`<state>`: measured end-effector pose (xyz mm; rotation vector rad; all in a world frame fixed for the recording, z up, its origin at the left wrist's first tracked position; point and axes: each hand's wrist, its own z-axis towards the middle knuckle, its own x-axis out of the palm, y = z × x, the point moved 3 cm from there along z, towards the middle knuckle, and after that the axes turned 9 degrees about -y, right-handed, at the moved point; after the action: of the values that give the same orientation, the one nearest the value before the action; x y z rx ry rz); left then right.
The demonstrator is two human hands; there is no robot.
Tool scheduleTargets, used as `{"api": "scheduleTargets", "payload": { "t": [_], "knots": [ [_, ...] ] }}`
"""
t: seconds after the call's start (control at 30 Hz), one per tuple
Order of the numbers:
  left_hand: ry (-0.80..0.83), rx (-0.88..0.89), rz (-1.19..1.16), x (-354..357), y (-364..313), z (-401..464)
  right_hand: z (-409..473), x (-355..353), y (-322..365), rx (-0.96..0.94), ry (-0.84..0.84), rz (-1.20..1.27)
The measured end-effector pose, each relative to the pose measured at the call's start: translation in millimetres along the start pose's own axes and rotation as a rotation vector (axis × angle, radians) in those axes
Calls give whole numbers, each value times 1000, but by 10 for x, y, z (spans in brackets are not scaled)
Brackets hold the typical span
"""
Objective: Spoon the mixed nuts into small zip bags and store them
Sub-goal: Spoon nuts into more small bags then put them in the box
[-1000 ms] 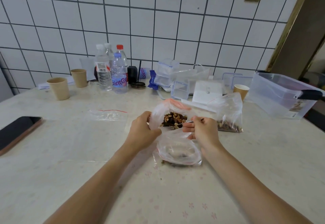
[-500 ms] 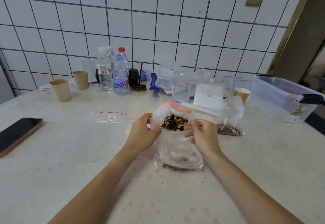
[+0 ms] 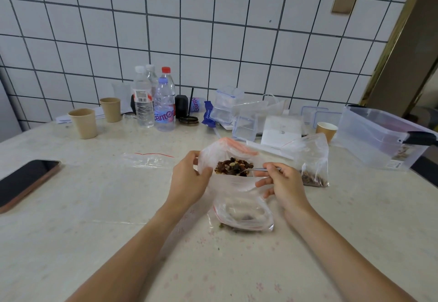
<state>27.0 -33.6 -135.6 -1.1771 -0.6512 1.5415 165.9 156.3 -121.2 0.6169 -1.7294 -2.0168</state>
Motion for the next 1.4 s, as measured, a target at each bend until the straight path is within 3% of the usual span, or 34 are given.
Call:
{"api": "scheduleTargets", "payload": {
  "t": [0.33,0.6,0.73,0.93,1.1,1.23,1.33,1.4],
  "knots": [
    [-9,47,63,-121,-9,-6,0,-101,154,6,-10,64],
    [-184,291,101,-320,-210,-113,-116,-203,315,12,20,103],
    [-80,337,142,-380,-343,-270,-267,-392,491,-29,64,114],
    [191,162,274,-319,-268,-585,-600,-709,507,-37,131,111],
    [269,148,328,-251,-324,-674,-739,-845,314,-57,156,32],
    [305,169,284,-212,-350,-687,-799,-912,252,-275,170,-194],
    [336,105,144,-236,-358,-674,-940,-964,336,-589,303,-540],
    [347,31,42,-267,-366,-672,-1058,-971,452,-901,340,-767]
  ]
}}
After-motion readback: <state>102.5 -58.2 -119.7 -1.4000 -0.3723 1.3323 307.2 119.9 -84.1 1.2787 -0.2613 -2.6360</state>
